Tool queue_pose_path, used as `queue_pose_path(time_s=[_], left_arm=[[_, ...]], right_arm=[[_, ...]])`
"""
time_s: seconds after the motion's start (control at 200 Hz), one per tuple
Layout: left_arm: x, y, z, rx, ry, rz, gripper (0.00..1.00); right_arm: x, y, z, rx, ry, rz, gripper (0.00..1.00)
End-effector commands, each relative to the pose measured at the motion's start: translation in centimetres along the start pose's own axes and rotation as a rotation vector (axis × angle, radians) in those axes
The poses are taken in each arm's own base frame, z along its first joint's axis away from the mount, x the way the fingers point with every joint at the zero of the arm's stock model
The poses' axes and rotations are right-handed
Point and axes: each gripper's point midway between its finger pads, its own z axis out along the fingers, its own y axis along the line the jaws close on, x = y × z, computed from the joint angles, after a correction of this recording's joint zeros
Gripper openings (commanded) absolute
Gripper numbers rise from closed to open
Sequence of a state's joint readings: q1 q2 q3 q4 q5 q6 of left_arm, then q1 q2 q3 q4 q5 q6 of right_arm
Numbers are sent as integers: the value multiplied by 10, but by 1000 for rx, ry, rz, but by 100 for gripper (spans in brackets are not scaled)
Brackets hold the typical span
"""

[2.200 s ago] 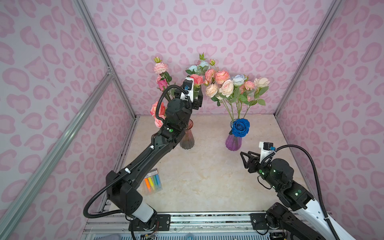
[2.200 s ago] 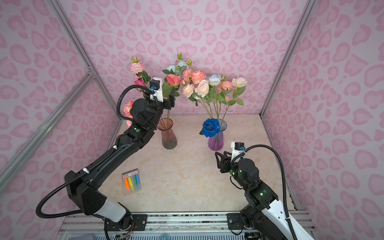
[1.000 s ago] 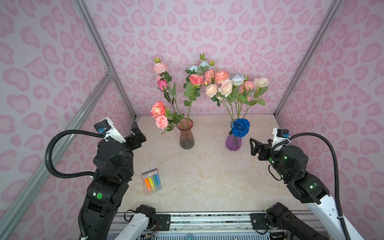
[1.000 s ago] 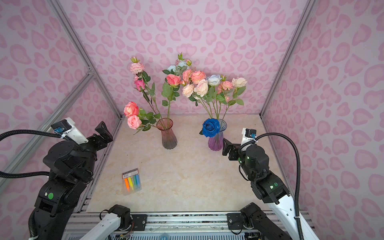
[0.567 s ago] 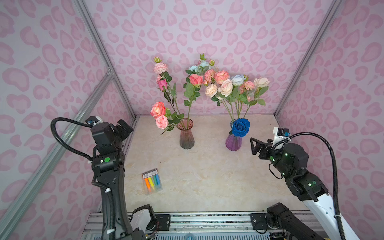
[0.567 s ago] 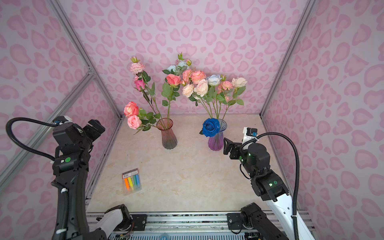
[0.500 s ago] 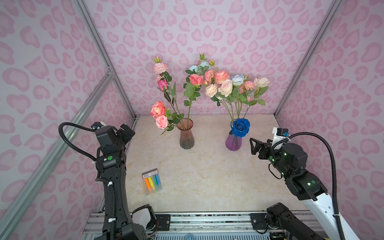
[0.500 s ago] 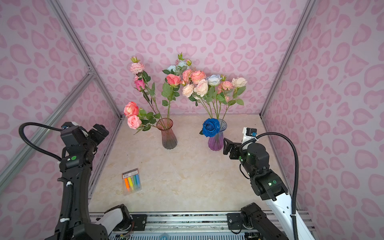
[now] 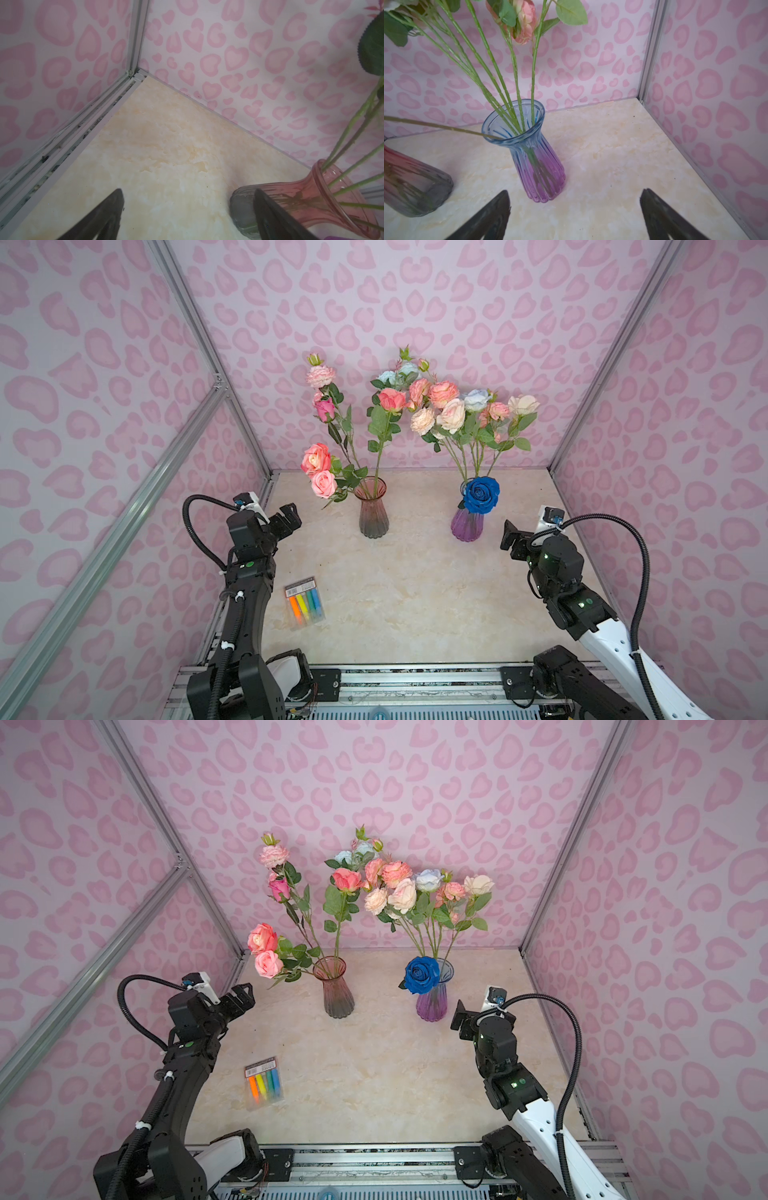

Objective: Arrange the flowers into the vase

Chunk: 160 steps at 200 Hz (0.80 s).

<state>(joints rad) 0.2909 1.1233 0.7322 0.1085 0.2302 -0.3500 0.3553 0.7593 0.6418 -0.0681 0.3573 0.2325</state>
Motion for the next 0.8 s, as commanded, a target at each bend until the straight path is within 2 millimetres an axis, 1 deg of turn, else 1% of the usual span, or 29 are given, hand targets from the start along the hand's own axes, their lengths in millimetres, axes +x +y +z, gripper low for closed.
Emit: queue_pose_path(time_s=[0.0,0.025,0.07,0.09,0.135,0.2,0.25,0.265,0.29,0.355,0.4,0.435,0.45,0.535,0.6,0.655,0.695,0.735,0.795], left_arm=[[-10,1,8,19,-101,101,98],[-6,2,11,25,-114,103,98],[8,5,17,23,-128,104,98],[12,5,19,17,-139,109,98],[27,7,23,-21,-145,171,98],[45,2,27,-24,-158,219,98],[51,-2,27,-4,-200,218,98],[49,-4,27,-3,-219,222,98],[51,-7,28,-3,-197,238,98],[49,-19,31,3,-215,319,98],[56,-22,35,1,-167,342,98],[62,-23,35,-25,-137,393,98],[65,-22,34,-30,-128,401,98],[65,-21,22,-33,-159,414,98],[80,-15,18,-31,-136,394,98],[96,-3,18,-57,-123,395,98],[98,-4,19,-44,-128,406,98],[92,-9,20,-34,-153,397,98],[93,-12,30,-8,-126,385,98]], right_arm=[[-12,-14,10,90,-49,-50,98],[-8,-17,14,97,-42,-53,98],[-2,-21,24,92,-28,-66,98],[1,-19,28,69,-21,-82,98],[8,-24,38,55,-21,-106,98],[16,-28,51,36,-37,-147,98],[23,-32,61,13,-45,-186,98],[27,-33,65,4,-39,-201,98],[31,-36,70,-2,-33,-213,98],[42,-49,83,35,-10,-163,98],[51,-50,90,23,17,-188,98],[58,-50,95,24,37,-185,98],[62,-51,96,23,45,-179,98],[79,-51,101,12,88,-173,98],[91,-53,104,14,103,-156,98],[104,-51,107,-6,127,-172,98],[113,-52,109,-5,135,-178,98],[118,-54,109,2,125,-162,98],[118,-54,106,-8,72,-175,98]])
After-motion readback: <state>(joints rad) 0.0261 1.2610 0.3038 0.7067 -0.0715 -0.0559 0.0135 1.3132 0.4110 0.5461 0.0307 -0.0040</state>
